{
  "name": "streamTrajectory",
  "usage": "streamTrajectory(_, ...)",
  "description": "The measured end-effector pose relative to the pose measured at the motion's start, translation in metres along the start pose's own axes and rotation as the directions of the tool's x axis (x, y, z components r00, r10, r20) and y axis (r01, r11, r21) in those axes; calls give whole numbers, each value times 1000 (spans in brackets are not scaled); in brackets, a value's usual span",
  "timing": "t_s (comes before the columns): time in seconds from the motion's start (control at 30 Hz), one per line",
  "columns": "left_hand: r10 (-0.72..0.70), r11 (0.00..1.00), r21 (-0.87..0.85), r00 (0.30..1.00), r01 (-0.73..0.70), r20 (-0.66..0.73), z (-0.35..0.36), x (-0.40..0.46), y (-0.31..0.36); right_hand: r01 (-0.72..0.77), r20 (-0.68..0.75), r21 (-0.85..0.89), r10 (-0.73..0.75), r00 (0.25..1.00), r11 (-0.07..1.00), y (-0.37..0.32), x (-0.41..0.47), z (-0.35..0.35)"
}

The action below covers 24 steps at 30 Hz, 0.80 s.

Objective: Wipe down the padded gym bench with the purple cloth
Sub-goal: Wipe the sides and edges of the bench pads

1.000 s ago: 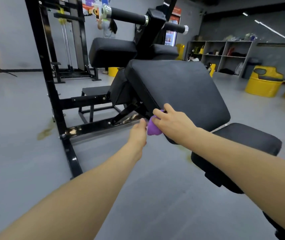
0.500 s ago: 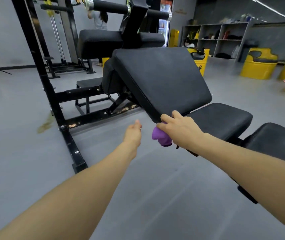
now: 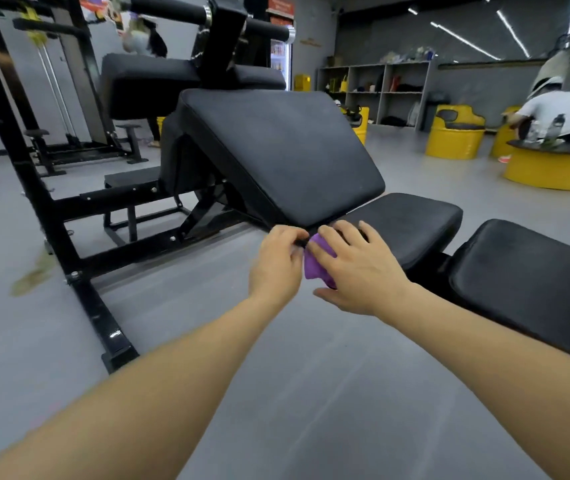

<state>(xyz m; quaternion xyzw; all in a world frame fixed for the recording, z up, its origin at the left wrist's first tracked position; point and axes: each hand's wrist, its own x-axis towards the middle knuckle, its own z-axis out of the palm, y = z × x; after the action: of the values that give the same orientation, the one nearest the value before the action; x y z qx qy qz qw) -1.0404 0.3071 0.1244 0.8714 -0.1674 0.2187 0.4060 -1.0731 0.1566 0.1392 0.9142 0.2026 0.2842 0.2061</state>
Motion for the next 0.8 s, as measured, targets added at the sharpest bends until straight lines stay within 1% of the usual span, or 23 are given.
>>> streamTrajectory(0.03,151,981,125,988,-147,-24,-3,7,-4,-10,-40,-14,10,999,1000,-1,-2,3)
streamTrajectory(0.07,283,937,227,958,-267,-38,-7,15,-7,-22,-73,-42,19,997,999,-3,-2,5)
streamTrajectory(0.1,385,882,308,922,-358,-32,-10,24,-10,-31,-104,-84,22,994,996,-4,-3,4)
streamTrajectory(0.13,456,826,372,890,-422,-1,-11,32,-12,-37,-129,-126,20,991,991,-5,-5,4)
streamTrajectory(0.2,494,750,461,865,-474,87,-6,41,-18,-41,-170,-208,5,985,977,-6,-16,3)
streamTrajectory(0.27,527,702,508,844,-499,100,0,43,-27,-48,-194,-223,4,981,974,-7,-29,-2)
streamTrajectory(0.33,555,701,493,828,-515,77,-1,41,-35,-56,-220,-212,8,975,976,-6,-35,-6)
streamTrajectory(0.4,573,699,472,815,-537,79,-5,43,-41,-62,-220,-247,7,976,967,-9,-29,-4)
streamTrajectory(0.5,672,623,471,736,-624,85,-5,53,-49,-85,-207,-273,27,978,958,-23,2,6)
streamTrajectory(0.57,689,633,424,721,-648,71,0,59,-54,-96,-206,-275,39,978,957,-32,29,12)
streamTrajectory(0.63,683,652,405,728,-641,55,3,60,-57,-94,-184,-297,39,982,950,-33,44,14)
streamTrajectory(0.7,687,632,432,723,-643,69,6,60,-61,-75,-164,-308,25,986,949,-26,33,10)
streamTrajectory(0.8,710,614,437,702,-657,59,8,61,-64,-19,-192,-276,-35,981,961,-8,-16,2)
